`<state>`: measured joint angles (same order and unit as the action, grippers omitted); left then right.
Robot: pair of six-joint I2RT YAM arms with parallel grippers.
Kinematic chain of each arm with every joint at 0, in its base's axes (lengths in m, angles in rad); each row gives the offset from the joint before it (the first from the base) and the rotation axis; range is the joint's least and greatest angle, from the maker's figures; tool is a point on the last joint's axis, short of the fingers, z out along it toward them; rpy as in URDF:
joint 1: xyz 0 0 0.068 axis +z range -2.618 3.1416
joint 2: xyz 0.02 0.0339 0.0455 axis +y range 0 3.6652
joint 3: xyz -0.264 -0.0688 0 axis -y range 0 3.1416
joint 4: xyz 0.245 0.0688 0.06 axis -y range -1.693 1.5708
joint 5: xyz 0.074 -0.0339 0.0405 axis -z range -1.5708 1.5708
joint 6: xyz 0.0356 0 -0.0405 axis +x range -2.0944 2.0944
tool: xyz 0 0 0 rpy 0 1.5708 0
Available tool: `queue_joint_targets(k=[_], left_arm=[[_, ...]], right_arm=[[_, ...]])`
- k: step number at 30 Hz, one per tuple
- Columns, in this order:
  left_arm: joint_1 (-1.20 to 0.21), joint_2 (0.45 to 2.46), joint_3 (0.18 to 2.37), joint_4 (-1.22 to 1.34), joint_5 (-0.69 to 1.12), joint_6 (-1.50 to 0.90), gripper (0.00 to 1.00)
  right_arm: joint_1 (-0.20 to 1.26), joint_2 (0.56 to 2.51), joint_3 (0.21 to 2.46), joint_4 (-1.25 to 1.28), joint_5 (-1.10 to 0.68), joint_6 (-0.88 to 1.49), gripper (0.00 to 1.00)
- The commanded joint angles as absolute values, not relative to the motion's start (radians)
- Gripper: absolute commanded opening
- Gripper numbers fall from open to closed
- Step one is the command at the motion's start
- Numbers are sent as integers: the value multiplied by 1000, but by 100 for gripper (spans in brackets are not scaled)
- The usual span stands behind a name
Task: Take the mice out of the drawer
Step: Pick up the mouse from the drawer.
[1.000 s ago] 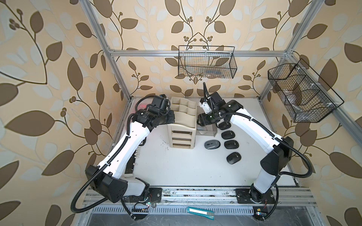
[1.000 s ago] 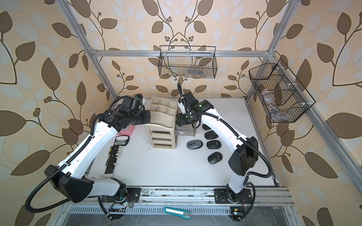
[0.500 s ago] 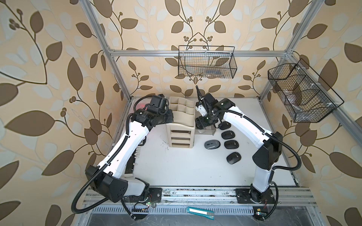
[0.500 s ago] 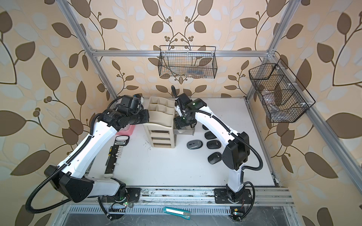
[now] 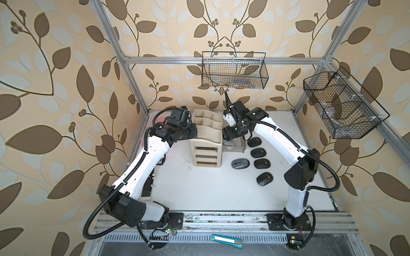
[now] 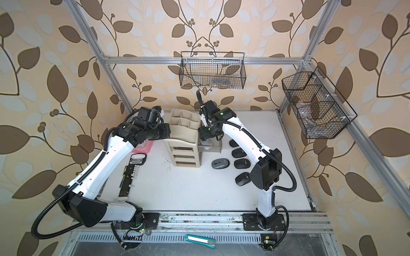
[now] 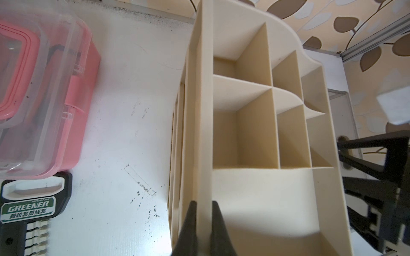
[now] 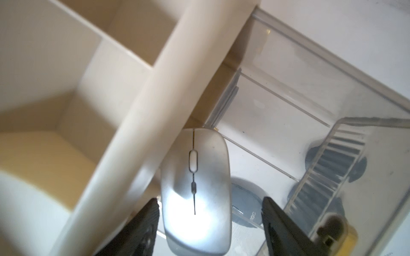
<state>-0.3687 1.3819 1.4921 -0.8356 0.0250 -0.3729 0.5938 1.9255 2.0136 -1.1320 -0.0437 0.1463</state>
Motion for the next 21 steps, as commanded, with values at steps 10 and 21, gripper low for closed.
queue_joint_targets(k=[10, 21], left_arm=[[-370, 1392, 1590, -759, 157, -364, 0], [-368, 1385, 1581, -769, 172, -349, 0]], right_arm=[[612, 2010, 2056, -1188, -117, 21, 78], [553, 1967, 1969, -1090, 15, 135, 72]])
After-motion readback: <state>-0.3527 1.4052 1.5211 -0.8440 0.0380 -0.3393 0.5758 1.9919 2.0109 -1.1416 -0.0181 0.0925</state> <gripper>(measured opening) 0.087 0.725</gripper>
